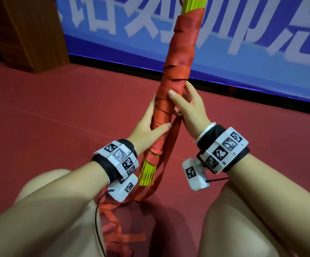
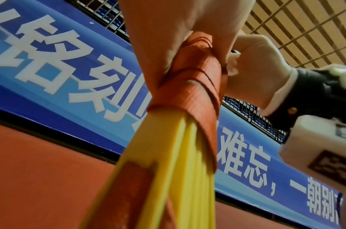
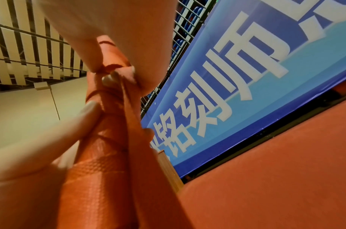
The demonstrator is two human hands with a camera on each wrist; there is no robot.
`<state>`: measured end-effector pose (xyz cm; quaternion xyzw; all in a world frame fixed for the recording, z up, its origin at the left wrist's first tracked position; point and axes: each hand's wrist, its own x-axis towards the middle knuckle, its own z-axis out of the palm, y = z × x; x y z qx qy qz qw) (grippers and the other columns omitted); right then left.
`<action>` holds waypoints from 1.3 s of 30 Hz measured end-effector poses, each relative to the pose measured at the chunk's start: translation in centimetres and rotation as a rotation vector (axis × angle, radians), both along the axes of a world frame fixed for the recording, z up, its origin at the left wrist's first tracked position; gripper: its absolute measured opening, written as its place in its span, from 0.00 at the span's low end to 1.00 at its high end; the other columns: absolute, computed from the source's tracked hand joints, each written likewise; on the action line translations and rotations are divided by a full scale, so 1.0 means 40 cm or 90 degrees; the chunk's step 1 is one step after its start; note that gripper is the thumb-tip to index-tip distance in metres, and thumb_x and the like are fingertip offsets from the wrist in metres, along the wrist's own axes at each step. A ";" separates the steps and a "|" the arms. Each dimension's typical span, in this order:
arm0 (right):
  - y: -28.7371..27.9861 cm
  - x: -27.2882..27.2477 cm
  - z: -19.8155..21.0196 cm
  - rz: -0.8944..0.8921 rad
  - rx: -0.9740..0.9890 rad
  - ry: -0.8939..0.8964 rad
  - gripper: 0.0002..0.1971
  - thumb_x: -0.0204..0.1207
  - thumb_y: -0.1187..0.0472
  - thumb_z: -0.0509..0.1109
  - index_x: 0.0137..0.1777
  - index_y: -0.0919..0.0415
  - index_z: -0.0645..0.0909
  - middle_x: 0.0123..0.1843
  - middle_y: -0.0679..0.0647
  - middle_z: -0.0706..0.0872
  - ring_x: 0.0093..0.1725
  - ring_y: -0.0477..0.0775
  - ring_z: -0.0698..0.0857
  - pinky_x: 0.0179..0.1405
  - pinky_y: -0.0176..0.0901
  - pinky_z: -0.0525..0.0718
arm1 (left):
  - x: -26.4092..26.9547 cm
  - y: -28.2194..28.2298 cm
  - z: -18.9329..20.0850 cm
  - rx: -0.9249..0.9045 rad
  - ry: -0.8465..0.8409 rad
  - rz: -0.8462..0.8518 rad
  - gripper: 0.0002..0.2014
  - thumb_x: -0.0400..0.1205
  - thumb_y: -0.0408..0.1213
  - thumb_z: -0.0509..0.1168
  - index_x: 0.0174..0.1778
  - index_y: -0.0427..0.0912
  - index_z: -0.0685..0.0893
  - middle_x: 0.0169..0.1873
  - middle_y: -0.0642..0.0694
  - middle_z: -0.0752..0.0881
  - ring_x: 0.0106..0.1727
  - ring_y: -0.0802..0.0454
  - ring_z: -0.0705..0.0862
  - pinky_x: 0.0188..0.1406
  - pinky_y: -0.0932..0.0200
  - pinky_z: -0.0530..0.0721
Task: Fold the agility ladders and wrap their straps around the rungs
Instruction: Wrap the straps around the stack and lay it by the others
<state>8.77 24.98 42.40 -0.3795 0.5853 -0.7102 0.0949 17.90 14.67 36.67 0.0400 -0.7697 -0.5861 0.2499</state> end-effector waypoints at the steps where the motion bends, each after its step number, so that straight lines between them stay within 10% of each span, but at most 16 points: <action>1: 0.003 -0.004 0.001 0.023 -0.001 -0.004 0.23 0.78 0.66 0.67 0.73 0.66 0.71 0.43 0.51 0.84 0.30 0.42 0.79 0.28 0.31 0.77 | 0.001 0.002 0.004 0.004 0.012 0.000 0.44 0.76 0.43 0.68 0.86 0.57 0.51 0.69 0.63 0.79 0.67 0.61 0.81 0.70 0.49 0.79; 5: 0.010 -0.021 0.001 0.052 0.026 0.041 0.26 0.79 0.65 0.65 0.77 0.67 0.66 0.39 0.44 0.83 0.29 0.40 0.75 0.28 0.31 0.73 | 0.006 0.007 0.012 0.004 0.027 0.006 0.44 0.76 0.43 0.70 0.86 0.54 0.53 0.74 0.51 0.76 0.72 0.55 0.78 0.75 0.45 0.74; 9: 0.016 -0.016 0.015 0.050 0.043 0.090 0.21 0.83 0.73 0.61 0.76 0.73 0.66 0.30 0.34 0.83 0.27 0.32 0.79 0.28 0.22 0.74 | 0.002 0.002 0.009 -0.021 0.047 0.060 0.42 0.80 0.29 0.70 0.85 0.54 0.53 0.66 0.72 0.75 0.62 0.78 0.77 0.62 0.74 0.74; 14: 0.004 -0.008 0.016 -0.003 0.037 0.051 0.20 0.78 0.68 0.70 0.70 0.69 0.77 0.50 0.59 0.89 0.46 0.48 0.89 0.49 0.38 0.86 | 0.010 0.000 0.008 -0.049 0.063 0.126 0.43 0.80 0.30 0.70 0.85 0.58 0.53 0.56 0.81 0.74 0.52 0.79 0.80 0.53 0.79 0.75; 20: -0.022 0.014 -0.003 -0.094 0.055 -0.008 0.11 0.78 0.64 0.73 0.57 0.70 0.84 0.33 0.49 0.83 0.21 0.34 0.78 0.24 0.22 0.71 | 0.003 0.001 -0.013 -0.027 0.047 0.211 0.44 0.79 0.34 0.72 0.84 0.63 0.54 0.60 0.58 0.82 0.54 0.63 0.84 0.52 0.71 0.79; 26: -0.059 0.069 -0.026 -0.145 0.060 0.067 0.34 0.69 0.53 0.77 0.75 0.51 0.70 0.53 0.48 0.90 0.50 0.46 0.89 0.57 0.54 0.86 | 0.007 0.009 -0.021 -0.014 0.036 0.171 0.41 0.81 0.37 0.66 0.84 0.62 0.49 0.75 0.50 0.74 0.73 0.56 0.75 0.71 0.56 0.74; 30: -0.051 0.047 -0.027 -0.167 0.041 0.072 0.35 0.69 0.52 0.72 0.77 0.47 0.67 0.55 0.49 0.90 0.54 0.50 0.89 0.61 0.60 0.84 | 0.022 0.016 -0.012 0.032 0.049 0.096 0.38 0.76 0.39 0.57 0.81 0.68 0.52 0.79 0.52 0.69 0.79 0.56 0.69 0.80 0.48 0.67; 35: -0.032 0.023 -0.021 -0.068 -0.018 -0.031 0.28 0.80 0.68 0.68 0.79 0.61 0.65 0.39 0.49 0.87 0.29 0.40 0.81 0.27 0.32 0.79 | 0.039 -0.003 -0.010 0.056 0.037 0.019 0.45 0.73 0.45 0.69 0.85 0.57 0.54 0.78 0.58 0.70 0.74 0.67 0.72 0.75 0.60 0.70; 39: -0.012 0.010 -0.005 -0.024 -0.043 -0.076 0.25 0.78 0.64 0.69 0.74 0.64 0.70 0.28 0.49 0.75 0.20 0.42 0.69 0.18 0.32 0.68 | 0.048 -0.023 -0.005 0.049 0.022 -0.014 0.48 0.71 0.42 0.72 0.86 0.47 0.53 0.78 0.58 0.68 0.68 0.81 0.71 0.64 0.79 0.69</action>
